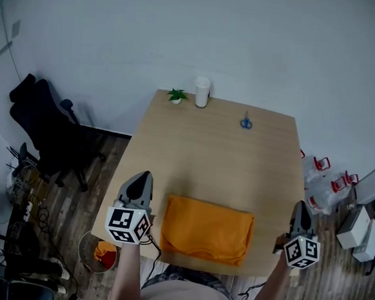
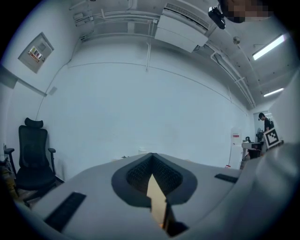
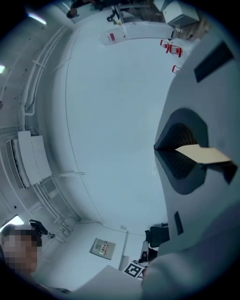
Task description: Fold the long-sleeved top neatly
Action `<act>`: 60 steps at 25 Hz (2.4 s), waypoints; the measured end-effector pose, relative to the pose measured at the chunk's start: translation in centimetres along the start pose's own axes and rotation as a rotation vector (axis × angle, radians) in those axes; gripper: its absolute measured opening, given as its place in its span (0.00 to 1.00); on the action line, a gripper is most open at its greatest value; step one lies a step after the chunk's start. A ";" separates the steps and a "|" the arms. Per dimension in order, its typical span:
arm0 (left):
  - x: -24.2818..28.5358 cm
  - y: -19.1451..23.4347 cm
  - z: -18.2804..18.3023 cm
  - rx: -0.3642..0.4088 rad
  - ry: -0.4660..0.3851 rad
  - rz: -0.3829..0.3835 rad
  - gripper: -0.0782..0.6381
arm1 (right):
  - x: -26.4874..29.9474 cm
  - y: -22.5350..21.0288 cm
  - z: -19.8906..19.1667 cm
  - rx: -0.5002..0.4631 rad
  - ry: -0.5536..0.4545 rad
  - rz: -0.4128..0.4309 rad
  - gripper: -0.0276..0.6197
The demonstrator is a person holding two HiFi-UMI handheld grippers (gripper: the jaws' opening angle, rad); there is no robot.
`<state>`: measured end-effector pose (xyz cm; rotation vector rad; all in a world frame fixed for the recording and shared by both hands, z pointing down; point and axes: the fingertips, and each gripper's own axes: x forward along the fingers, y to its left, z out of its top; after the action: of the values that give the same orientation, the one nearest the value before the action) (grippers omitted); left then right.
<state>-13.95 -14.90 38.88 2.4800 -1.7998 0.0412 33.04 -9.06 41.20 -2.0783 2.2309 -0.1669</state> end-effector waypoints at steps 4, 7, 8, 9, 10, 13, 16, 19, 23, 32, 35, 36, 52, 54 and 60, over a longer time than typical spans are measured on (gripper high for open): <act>-0.2 0.3 0.1 -0.019 -0.014 0.003 0.11 | -0.4 0.0 0.1 -0.029 -0.012 -0.023 0.06; -0.1 0.5 0.2 -0.016 -0.013 0.004 0.11 | -0.3 0.1 0.0 -0.043 -0.011 -0.032 0.05; -0.1 0.6 0.2 -0.013 -0.012 0.005 0.11 | -0.3 0.2 0.0 -0.052 -0.006 -0.037 0.05; 0.0 0.6 0.3 -0.013 -0.011 0.005 0.11 | -0.2 0.3 -0.1 -0.067 0.000 -0.042 0.05; 0.0 0.7 0.4 -0.015 -0.011 0.005 0.11 | -0.2 0.5 -0.1 -0.081 0.004 -0.046 0.05; 0.2 0.5 0.4 -0.024 -0.010 0.003 0.11 | -0.2 0.5 -0.2 -0.085 0.003 -0.047 0.05; 0.3 0.4 0.4 -0.024 -0.007 0.000 0.11 | -0.1 0.4 -0.4 -0.071 0.001 -0.044 0.05; 0.4 0.6 0.3 -0.025 -0.002 0.002 0.11 | 0.0 0.6 -0.5 -0.071 0.006 -0.037 0.05; 0.4 0.8 0.1 -0.046 0.002 0.001 0.11 | 0.2 0.7 -0.6 -0.067 0.009 -0.030 0.05; 0.4 0.9 -0.2 -0.055 0.016 -0.004 0.11 | 0.2 1.2 -1.0 -0.045 0.019 -0.010 0.05; 0.2 0.8 -0.3 -0.055 0.019 -0.009 0.11 | 0.0 1.4 -1.1 -0.043 0.021 -0.010 0.05; 0.1 0.7 -0.4 -0.055 0.020 -0.011 0.11 | -0.1 1.4 -1.1 -0.043 0.021 -0.009 0.05; 0.2 0.1 -0.9 -0.063 0.033 -0.016 0.11 | -0.2 1.6 -1.4 -0.042 0.032 -0.001 0.05; 0.2 0.3 -0.8 -0.063 0.033 -0.014 0.11 | -0.2 1.7 -1.4 -0.042 0.032 -0.001 0.05; 0.0 0.3 -0.9 -0.064 0.032 -0.015 0.11 | -0.2 1.9 -1.5 -0.044 0.030 0.002 0.05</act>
<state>-14.18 -14.92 39.75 2.4357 -1.7416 0.0216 31.00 -8.66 42.41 -2.1094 2.2737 -0.1506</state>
